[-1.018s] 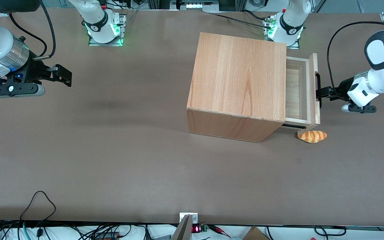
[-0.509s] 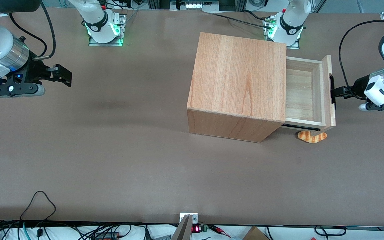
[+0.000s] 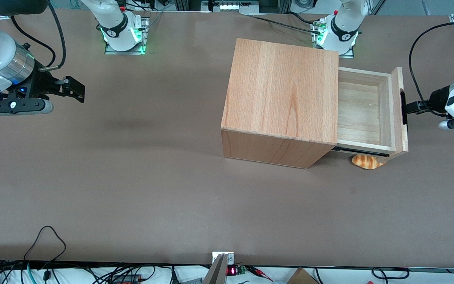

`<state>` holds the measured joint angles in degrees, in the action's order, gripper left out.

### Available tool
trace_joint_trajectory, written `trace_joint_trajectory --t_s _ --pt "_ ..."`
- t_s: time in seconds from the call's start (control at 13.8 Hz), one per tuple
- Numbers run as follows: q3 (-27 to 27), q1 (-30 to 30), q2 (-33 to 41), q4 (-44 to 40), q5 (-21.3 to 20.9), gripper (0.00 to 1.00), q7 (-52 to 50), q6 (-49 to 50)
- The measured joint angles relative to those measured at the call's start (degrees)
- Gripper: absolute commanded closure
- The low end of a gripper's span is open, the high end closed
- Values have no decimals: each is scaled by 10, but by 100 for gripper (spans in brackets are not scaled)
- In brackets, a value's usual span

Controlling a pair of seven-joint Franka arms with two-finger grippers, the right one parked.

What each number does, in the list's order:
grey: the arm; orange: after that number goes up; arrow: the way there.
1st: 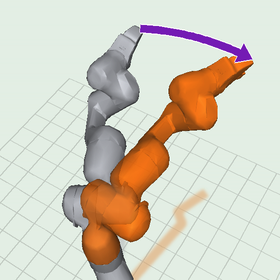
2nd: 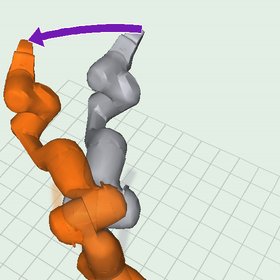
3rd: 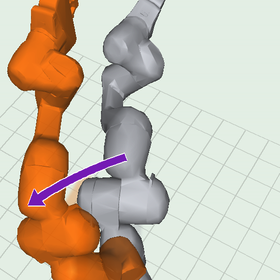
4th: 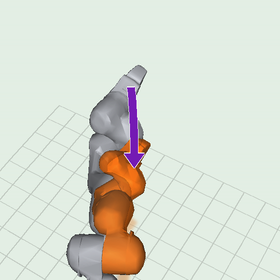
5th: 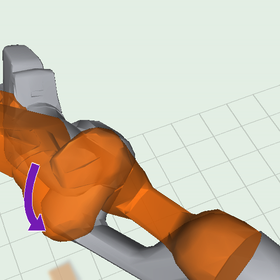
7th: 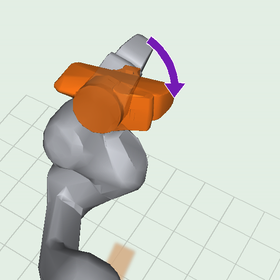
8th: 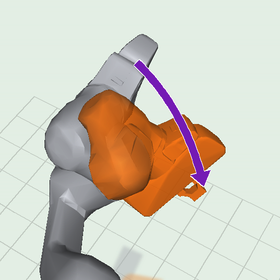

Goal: Open top drawer with left arm

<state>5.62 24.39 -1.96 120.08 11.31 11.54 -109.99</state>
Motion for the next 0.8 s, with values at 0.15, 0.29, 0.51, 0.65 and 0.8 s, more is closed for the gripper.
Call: trace_joint_trajectory --t_s 0.15,0.29,0.51,0.65,0.8 --pt "0 5 0 -30 0 0 -4 34" --pt "0 9 0 -64 -1 0 -8 66" --pt "-1 10 0 -120 -1 0 -10 112" --pt "0 10 1 -160 -1 0 -10 132" --pt "3 10 2 -196 -2 0 -10 146"
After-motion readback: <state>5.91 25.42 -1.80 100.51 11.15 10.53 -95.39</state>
